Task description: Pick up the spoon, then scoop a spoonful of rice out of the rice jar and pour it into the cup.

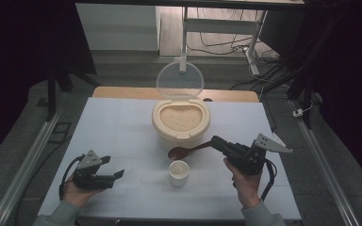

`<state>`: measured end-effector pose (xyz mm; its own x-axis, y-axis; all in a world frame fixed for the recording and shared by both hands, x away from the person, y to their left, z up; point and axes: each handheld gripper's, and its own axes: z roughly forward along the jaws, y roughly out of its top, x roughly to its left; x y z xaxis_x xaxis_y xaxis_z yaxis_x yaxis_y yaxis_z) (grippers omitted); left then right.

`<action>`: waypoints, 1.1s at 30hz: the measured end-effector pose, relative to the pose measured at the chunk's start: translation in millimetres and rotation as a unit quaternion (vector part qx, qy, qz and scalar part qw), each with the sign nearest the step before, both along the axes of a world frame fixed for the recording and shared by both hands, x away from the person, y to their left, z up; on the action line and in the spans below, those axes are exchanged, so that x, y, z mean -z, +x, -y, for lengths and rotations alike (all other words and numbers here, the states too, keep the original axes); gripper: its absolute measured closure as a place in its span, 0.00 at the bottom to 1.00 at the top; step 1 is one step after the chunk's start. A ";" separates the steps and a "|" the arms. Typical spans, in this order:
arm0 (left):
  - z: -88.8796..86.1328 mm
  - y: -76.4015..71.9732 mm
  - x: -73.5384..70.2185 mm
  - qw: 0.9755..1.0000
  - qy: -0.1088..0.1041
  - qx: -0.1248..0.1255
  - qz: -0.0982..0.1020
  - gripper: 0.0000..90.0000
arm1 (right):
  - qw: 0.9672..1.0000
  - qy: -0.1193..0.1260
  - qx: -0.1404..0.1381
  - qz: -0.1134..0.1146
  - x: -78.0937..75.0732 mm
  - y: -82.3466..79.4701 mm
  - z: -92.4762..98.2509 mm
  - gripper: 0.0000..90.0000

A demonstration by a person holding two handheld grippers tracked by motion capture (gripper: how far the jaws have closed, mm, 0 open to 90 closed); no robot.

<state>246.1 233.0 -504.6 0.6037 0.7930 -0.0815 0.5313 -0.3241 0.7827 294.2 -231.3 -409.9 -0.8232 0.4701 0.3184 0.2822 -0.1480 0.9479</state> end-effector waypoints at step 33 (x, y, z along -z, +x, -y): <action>4.4 4.4 4.2 1.000 0.015 0.009 -0.010 0.23 | 0.992 -0.043 0.115 0.030 -51.4 63.6 2.4 0.93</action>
<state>250.6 228.6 -508.8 0.6164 0.7843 -0.0706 0.5409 -0.3565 0.7618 357.8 -233.7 -358.5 -0.7071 0.6713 0.2222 0.1919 -0.1203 0.9740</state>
